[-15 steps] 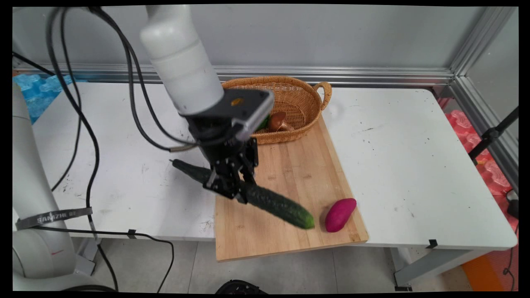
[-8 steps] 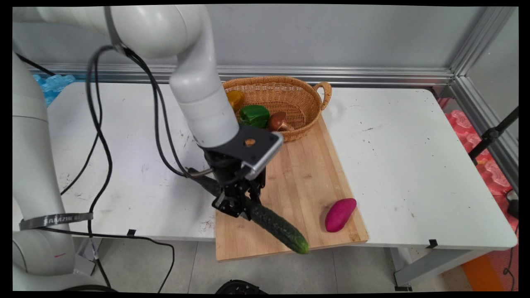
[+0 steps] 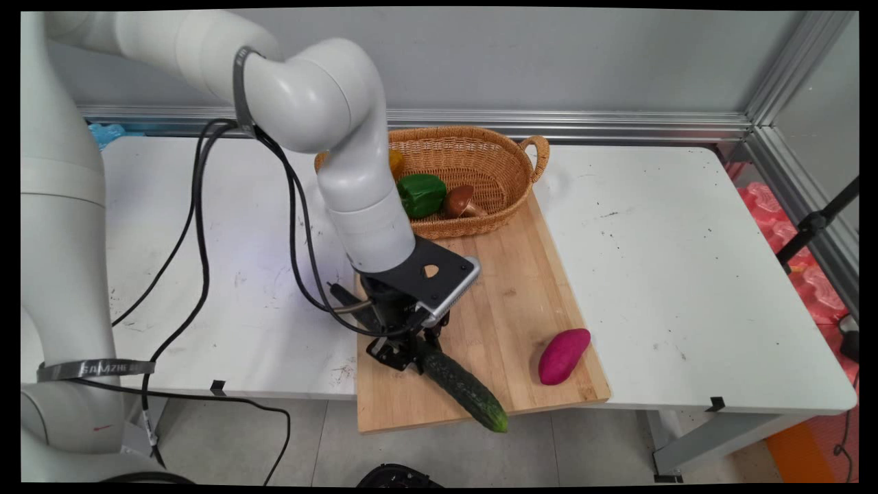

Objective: Place the picked object on the cutting board

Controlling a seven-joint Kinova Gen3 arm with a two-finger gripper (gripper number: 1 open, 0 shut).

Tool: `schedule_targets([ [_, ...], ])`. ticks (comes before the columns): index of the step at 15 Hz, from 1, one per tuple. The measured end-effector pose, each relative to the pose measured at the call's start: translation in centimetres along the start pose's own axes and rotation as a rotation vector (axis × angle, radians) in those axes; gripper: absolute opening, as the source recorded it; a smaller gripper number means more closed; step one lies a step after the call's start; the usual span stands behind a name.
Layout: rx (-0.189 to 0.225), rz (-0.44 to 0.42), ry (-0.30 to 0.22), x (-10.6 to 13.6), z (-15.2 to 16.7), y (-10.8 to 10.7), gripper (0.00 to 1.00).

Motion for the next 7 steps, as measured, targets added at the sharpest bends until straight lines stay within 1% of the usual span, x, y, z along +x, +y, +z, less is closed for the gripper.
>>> schedule_targets([
  [1, 0.001, 0.005, -0.003, -0.07, 0.34, -0.10, 1.00],
  [7, 0.013, 0.012, -0.003, -0.15, 1.00, -0.59, 1.00],
])
